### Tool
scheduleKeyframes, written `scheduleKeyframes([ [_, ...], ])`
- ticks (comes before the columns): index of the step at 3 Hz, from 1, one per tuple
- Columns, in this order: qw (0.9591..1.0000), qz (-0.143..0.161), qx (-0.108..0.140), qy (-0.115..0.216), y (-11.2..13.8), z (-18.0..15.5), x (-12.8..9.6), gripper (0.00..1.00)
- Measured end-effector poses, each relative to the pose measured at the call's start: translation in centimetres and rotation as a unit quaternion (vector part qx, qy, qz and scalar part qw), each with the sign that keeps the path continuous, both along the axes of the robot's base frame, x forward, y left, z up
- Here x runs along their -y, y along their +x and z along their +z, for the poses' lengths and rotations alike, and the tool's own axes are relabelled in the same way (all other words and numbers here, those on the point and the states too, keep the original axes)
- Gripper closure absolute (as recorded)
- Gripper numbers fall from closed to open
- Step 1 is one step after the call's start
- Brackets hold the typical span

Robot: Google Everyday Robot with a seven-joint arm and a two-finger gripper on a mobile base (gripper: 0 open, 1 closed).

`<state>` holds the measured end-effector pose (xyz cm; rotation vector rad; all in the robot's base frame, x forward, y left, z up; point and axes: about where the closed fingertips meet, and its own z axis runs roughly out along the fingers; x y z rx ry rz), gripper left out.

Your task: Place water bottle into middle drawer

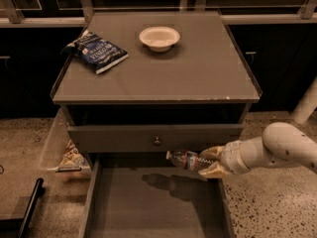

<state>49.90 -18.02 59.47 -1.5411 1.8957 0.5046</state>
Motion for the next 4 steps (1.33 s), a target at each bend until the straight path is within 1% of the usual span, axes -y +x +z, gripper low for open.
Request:
scheduleKeyframes([
  [1, 0.9998, 0.001, -0.020, 0.008, 0.2, -3.8, -1.2, 1.00],
  [2, 0.9992, 0.010, -0.038, -0.009, -0.1, -8.2, -3.2, 1.00],
  [3, 0.9989, -0.001, -0.033, -0.033, 0.1, -12.5, -4.3, 1.00],
  [4, 0.9989, -0.001, -0.033, -0.033, 0.1, -12.5, -4.4, 1.00],
])
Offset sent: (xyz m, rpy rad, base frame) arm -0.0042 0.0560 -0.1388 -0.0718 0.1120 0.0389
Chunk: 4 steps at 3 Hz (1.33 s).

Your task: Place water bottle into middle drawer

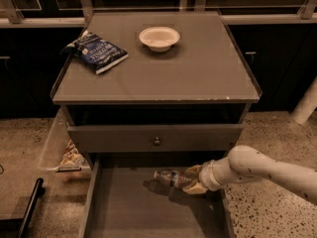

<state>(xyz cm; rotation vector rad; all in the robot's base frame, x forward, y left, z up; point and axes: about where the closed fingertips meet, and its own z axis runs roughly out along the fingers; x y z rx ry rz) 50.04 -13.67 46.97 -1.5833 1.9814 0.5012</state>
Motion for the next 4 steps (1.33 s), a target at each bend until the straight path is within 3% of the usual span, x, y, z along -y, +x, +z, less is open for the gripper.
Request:
scheduleKeyframes([
  [3, 0.9969, -0.024, -0.037, 0.065, -1.7, -8.3, -1.1, 1.00],
  [4, 0.9967, -0.025, -0.039, 0.067, -1.9, -8.7, -1.2, 0.86],
])
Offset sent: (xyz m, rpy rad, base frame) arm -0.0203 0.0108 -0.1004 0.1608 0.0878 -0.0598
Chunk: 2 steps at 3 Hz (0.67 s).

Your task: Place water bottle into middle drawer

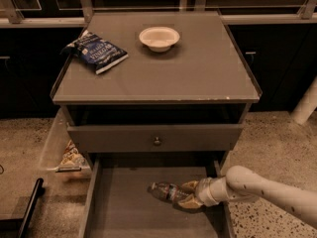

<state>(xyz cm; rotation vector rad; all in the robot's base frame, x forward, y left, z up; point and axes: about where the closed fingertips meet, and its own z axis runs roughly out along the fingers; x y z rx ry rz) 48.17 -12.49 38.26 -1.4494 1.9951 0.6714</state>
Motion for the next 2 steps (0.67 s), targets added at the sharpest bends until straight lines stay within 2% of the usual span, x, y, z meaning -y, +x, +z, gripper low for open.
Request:
scheduleKeyframes([
  [2, 1.0000, 0.000, 0.000, 0.000, 0.00, 0.00, -0.01, 0.41],
])
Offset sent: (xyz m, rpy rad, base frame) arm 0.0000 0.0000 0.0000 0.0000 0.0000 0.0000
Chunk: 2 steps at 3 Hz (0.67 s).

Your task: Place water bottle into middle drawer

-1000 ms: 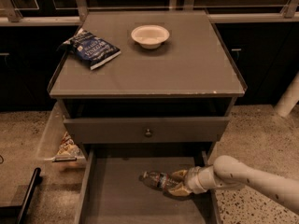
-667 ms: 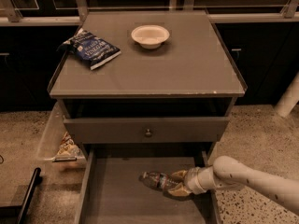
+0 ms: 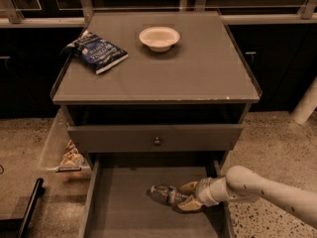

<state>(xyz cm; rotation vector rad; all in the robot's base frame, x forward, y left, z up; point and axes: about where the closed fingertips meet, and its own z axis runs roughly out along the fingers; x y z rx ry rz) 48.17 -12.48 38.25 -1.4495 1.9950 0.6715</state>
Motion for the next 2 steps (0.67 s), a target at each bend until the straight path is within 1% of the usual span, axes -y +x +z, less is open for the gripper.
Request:
scheduleKeyframes([
  [1, 1.0000, 0.000, 0.000, 0.000, 0.00, 0.00, -0.01, 0.17],
  [2, 1.0000, 0.000, 0.000, 0.000, -0.01, 0.00, -0.01, 0.00],
])
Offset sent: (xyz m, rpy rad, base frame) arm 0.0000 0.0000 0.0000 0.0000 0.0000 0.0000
